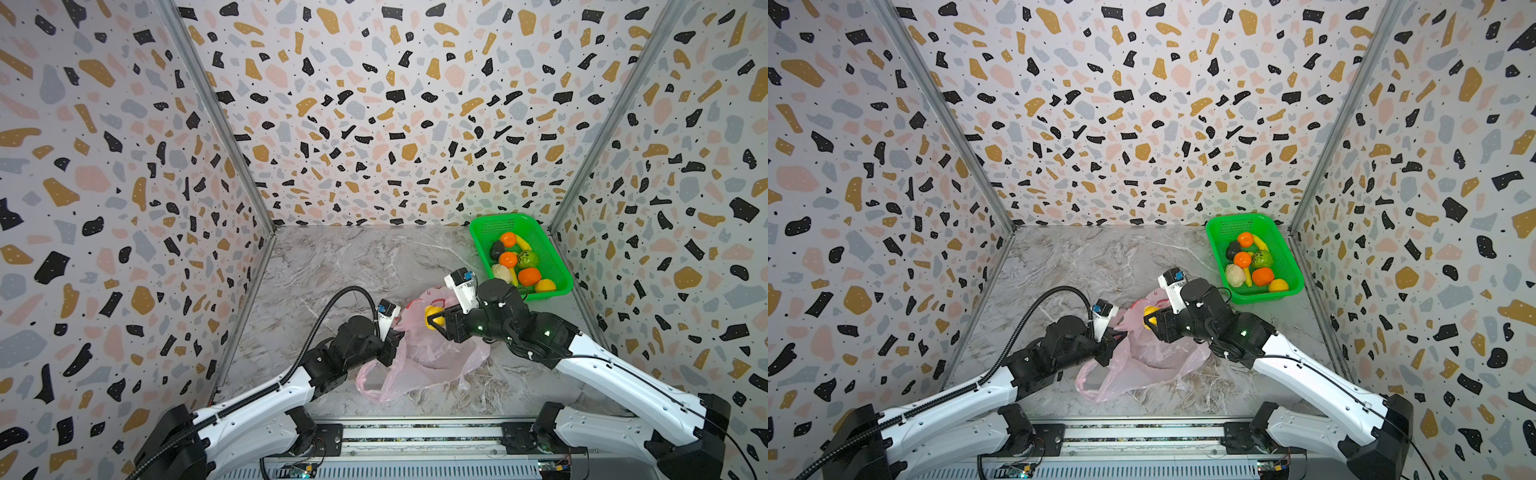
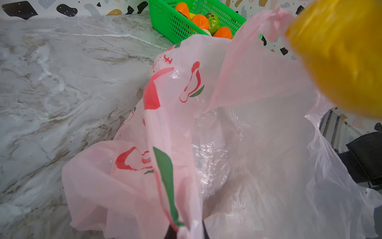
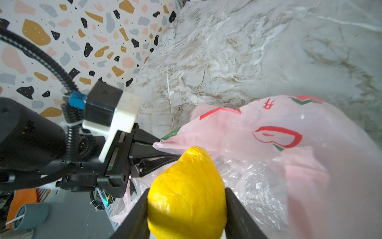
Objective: Untie the knot of the plastic bag and take out the fruit
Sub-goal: Place the fruit in the basket.
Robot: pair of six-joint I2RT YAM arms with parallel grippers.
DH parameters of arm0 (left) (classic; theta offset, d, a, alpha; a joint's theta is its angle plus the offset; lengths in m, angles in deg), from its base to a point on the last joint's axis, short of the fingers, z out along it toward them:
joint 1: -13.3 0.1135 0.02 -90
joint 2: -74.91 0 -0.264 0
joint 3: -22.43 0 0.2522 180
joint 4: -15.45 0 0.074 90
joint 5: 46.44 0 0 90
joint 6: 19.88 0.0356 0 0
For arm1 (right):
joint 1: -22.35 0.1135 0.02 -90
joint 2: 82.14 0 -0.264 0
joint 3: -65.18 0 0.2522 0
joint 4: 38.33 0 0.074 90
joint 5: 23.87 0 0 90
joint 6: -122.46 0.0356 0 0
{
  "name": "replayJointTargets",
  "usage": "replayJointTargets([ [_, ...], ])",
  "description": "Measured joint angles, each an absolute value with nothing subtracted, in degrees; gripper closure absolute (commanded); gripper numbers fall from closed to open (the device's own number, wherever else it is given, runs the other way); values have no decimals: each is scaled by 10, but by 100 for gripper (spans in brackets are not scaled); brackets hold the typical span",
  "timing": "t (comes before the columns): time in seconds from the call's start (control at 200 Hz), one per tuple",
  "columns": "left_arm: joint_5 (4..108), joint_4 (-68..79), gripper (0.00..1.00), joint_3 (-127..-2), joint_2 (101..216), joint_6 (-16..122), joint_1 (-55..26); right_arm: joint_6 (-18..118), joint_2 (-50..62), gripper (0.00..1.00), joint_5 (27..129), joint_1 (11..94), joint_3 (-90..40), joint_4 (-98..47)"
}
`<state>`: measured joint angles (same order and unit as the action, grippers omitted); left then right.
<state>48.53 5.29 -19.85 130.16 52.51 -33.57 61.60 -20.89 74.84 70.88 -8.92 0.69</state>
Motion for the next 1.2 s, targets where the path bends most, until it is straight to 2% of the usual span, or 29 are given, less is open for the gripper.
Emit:
replayJointTargets([
  [0.13,472,47,100,-203,1299,525,-336,589,-209,56,775,635,-111,18],
  [0.3,454,36,100,-207,1298,525,-335,549,-195,56,817,497,-121,18],
  [0.591,432,24,100,-214,1293,526,-329,512,-97,56,841,303,-123,-49],
  [0.861,417,16,100,-214,1293,526,-322,497,20,56,809,211,-142,-128],
  [1.101,405,16,100,-214,1293,526,-315,496,136,54,799,172,-197,-161],
  [1.201,399,17,100,-214,1293,525,-313,493,169,46,791,169,-212,-166],
])
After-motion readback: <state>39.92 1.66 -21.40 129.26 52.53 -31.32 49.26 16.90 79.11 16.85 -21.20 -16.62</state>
